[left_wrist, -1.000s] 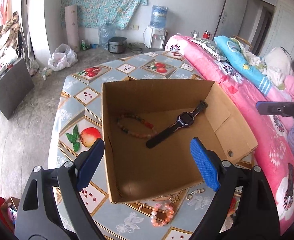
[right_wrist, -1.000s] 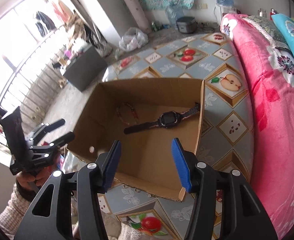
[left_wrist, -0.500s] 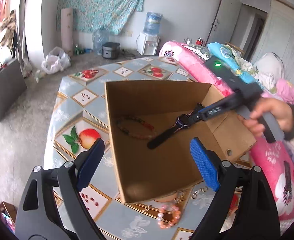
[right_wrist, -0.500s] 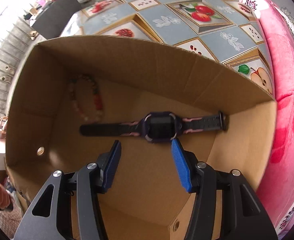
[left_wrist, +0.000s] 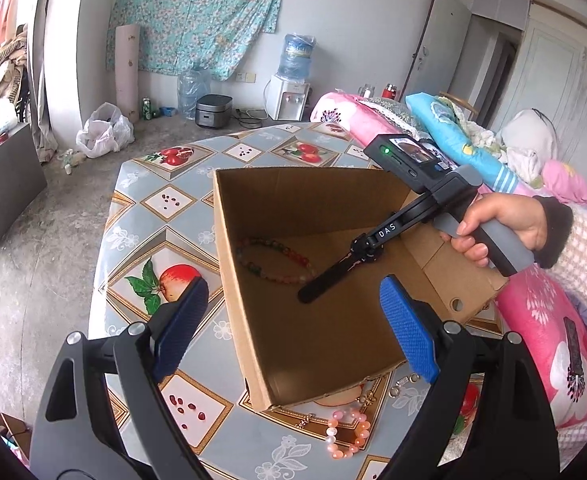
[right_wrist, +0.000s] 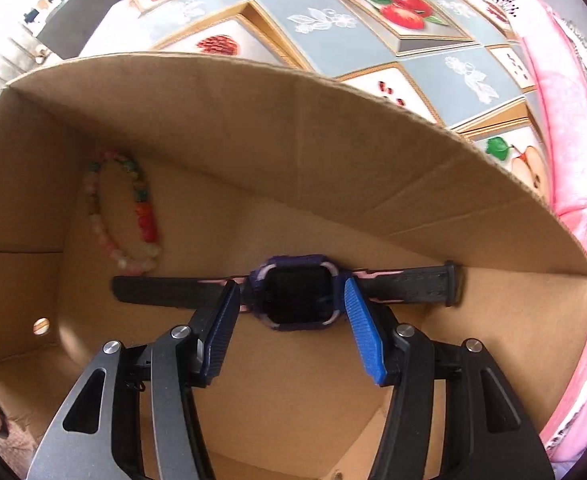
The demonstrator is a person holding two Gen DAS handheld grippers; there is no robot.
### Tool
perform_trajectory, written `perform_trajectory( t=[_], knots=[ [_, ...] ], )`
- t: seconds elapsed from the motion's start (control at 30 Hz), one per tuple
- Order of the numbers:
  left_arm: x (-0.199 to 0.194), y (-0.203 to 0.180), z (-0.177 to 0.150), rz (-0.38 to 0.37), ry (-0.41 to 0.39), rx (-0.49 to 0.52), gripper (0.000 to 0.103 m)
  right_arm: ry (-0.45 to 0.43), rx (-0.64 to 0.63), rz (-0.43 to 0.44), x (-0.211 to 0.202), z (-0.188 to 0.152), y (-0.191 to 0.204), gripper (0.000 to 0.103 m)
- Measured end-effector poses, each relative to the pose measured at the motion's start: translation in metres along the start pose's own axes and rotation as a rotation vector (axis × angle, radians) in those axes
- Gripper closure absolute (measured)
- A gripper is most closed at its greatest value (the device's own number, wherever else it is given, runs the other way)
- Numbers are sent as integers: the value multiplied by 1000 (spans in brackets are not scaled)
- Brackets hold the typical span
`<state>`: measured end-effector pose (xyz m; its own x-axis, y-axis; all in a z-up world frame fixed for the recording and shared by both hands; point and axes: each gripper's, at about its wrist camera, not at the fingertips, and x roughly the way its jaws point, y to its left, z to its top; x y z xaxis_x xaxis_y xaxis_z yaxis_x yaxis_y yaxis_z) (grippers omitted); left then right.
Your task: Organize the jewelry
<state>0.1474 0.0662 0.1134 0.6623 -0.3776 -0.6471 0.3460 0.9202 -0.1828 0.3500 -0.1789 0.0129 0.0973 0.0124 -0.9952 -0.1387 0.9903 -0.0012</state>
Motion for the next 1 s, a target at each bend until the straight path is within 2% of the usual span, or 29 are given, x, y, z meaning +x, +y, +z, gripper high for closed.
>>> perform_trajectory(
  t=[0.2,0.3,0.37,0.43,0.57,0.73,0.87,1.0],
  knots=[
    [2,4,-2,1,4,-10,19,22,11,40,7,3,-2,45],
    [3,8,-2,2,2,-22,19,17,0,89,3,4,2,45],
    [4,10,-2,3,3,-30,19,9,-10,71,-1,6,7,45],
    [4,11,-2,7,3,-36,19,-16,-19,56,-10,8,7,45],
    [-4,10,-3,19,-19,-47,19,-109,-22,86,-48,-2,5,45],
    [-22,6,-8,29,-73,-47,19,-308,-58,173,-128,-56,4,45],
    [-37,4,-19,11,-109,-68,18,-505,-35,223,-184,-139,-19,45],
    [-51,0,-38,3,-121,-77,18,-656,1,233,-200,-231,-21,41]
  ],
)
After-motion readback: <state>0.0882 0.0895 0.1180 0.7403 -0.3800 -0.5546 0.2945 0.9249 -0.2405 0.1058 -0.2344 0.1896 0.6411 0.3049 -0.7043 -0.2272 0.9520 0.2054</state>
